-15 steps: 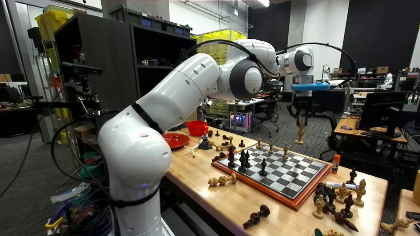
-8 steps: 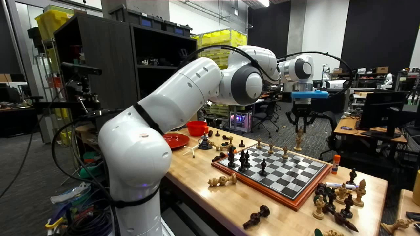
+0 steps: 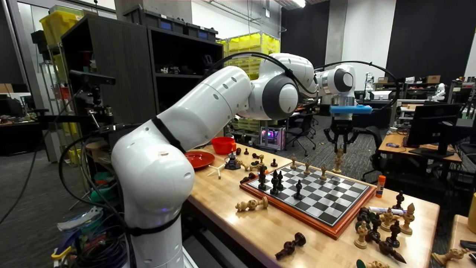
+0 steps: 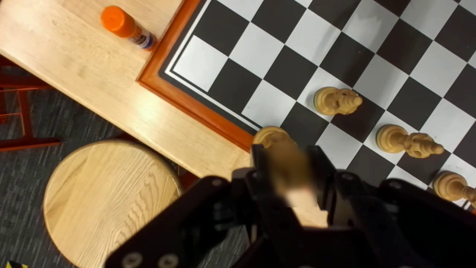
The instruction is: Move the brown chess piece to the left
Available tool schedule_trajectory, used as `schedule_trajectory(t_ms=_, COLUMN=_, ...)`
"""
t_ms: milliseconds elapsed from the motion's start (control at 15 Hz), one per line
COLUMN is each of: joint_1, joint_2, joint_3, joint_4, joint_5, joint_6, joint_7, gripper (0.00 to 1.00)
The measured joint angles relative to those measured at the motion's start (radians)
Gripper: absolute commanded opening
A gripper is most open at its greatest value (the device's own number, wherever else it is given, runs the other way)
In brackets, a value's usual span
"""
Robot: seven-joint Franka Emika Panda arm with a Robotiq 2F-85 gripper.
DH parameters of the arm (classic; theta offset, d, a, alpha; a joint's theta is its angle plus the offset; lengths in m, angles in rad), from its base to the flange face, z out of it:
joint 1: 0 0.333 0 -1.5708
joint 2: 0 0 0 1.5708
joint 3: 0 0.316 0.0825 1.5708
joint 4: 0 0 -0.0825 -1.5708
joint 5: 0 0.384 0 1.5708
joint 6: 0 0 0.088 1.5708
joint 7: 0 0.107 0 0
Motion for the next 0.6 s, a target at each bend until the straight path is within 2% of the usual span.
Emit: schedule_trajectory(t_ms=600, joint_1=0.009, joint_2=0.000, joint_3=0.000, joint_4=0.000, joint_5=0.000, joint_6=-0.012, joint_7=-0.002, gripper=0.08)
